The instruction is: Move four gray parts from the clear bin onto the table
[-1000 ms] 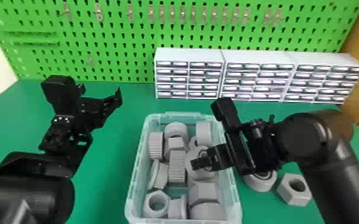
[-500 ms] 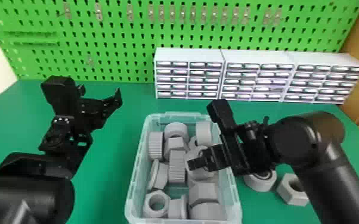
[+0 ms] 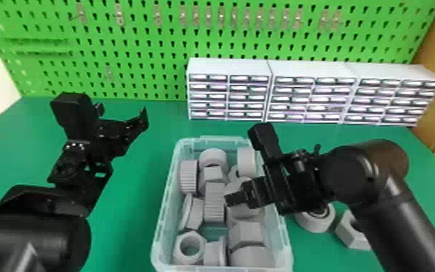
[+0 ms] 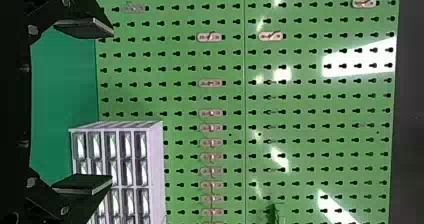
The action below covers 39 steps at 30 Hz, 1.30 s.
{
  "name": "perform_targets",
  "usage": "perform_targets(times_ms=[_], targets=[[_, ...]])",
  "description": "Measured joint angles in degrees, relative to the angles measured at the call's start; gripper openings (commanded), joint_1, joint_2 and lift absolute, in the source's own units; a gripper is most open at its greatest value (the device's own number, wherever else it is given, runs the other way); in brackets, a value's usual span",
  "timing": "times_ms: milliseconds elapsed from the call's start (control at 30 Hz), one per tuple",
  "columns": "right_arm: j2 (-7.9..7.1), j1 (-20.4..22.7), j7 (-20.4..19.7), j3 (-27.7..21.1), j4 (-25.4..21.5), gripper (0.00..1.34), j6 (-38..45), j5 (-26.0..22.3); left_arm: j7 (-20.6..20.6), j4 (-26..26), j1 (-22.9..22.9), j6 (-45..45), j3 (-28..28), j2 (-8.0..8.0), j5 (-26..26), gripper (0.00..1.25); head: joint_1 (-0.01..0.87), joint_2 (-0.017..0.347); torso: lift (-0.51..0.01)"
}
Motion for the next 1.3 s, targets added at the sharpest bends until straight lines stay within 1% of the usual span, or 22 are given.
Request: perform_targets(times_ms=[400,467,533,667,767,867,900,1000,1133,1167,1200,1300], targets=[[0.07,0.0,0.2,1.1,2.4,0.83,-2.1,0.4,-0.1,0.0,0.0,0.0,0.0,0.00,0.0,1.01,0.678,0.034,-0.050],[0.03,0.0,1.4,1.3,2.9,0.83,-2.7,0.7,-0.1,0.0,0.0,0.0,0.0,0.00,0.0,1.01,0.678,0.034,-0.050],[-0.03,0.0,3.6,1.7,3.6,0.83,-3.6,1.6,-0.1,0.0,0.0,0.0,0.0,0.00,0.0,1.01,0.678,0.034,-0.050],[0.04,0.1,7.8,2.3,4.8,0.83,-5.3,4.6,-0.1,0.1,0.0,0.0,0.0,0.00,0.0,1.01,0.678,0.034,-0.050],[0.34,0.1,9.5,2.5,5.2,0.82,-5.7,6.8,-0.1,0.1,0.0,0.0,0.0,0.00,0.0,1.01,0.678,0.034,-0.050],[0.59,0.2,10.0,2.5,5.3,0.80,-5.8,8.3,-0.2,0.1,0.0,0.0,0.1,0.00,0.0,1.01,0.678,0.034,-0.050],[0.63,0.2,10.1,2.5,5.3,0.78,-5.8,8.5,-0.2,0.1,0.1,0.0,0.1,0.00,0.0,1.01,0.678,0.034,-0.050],[0.69,0.2,10.1,2.6,5.3,0.66,-5.8,8.9,-0.2,0.1,0.1,0.0,0.1,0.00,0.0,1.01,0.678,0.034,-0.050],[0.77,0.2,10.1,2.9,5.3,0.35,-5.8,9.7,-0.2,0.1,0.1,0.0,0.1,0.00,0.0,1.01,0.678,0.034,-0.050],[0.81,0.2,10.1,2.9,5.3,0.31,-5.8,9.9,-0.2,0.1,0.2,0.0,0.1,0.00,0.0,1.01,0.678,0.034,-0.050],[0.88,0.2,10.1,3.0,5.3,0.29,-5.8,10.3,-0.2,0.1,0.2,0.0,0.1,0.00,0.0,1.01,0.678,0.034,-0.050],[1.32,0.5,10.1,2.9,5.0,0.28,-6.1,11.9,-0.2,0.1,0.2,0.0,0.2,0.00,0.0,1.01,0.678,0.034,-0.050]])
